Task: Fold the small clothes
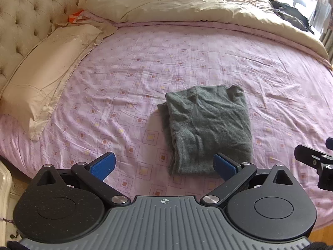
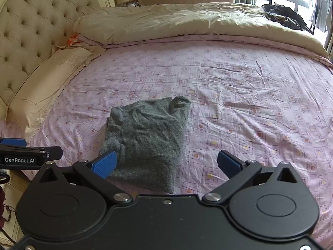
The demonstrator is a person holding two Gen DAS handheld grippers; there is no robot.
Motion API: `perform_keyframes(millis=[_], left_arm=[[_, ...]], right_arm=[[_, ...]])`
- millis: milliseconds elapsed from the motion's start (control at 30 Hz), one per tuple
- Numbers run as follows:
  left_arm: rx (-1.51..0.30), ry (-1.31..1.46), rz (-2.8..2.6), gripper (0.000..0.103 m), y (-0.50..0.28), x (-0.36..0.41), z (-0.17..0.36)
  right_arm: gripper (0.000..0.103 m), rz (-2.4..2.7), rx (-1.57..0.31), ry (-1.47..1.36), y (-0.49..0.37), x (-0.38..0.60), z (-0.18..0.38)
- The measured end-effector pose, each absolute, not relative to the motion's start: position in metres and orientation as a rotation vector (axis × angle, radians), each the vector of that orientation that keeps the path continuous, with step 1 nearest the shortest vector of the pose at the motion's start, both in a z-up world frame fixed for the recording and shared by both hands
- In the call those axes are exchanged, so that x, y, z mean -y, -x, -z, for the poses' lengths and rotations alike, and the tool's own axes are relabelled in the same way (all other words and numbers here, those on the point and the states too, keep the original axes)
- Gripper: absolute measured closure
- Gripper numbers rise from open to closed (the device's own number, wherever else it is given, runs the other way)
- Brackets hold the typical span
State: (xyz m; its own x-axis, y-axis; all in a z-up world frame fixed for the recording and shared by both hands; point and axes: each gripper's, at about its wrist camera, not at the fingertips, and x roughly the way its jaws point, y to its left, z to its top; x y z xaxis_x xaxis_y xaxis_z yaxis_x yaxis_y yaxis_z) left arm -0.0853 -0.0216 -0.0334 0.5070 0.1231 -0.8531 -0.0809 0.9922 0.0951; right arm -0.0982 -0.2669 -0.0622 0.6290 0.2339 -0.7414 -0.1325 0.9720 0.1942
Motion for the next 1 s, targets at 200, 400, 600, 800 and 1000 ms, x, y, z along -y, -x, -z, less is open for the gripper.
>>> perform_keyframes(millis=[200,400,600,800,1000], left_arm=[[-1.047,-0.032,-0.075,0.002,0.093,0.027,0.035],[-1.048,-0.006,-0.059,0.002,0.099,0.032,0.036],[-1.071,0.022,-0.056,0.002,0.100,0.034,0.040],[-1.086,0.022,-0.071,0.002,0.100,0.036,0.042],[-1.103,0.033,-0.084,0.002,0.099,0.034,0.044]], right_arm=[[0.001,-0.196,-0.817,-0.093,0.106,0.265,0.049],[0.001,-0.115,-0.875,-0.103,0.102,0.272,0.048],[0.001,-0.155,-0.914,-0.119,0.102,0.274,0.054],[0.001,-0.170,-0.930,-0.122,0.101,0.274,0.056],[0.001,-0.174,-0.944,-0.132,0.099,0.276,0.060]])
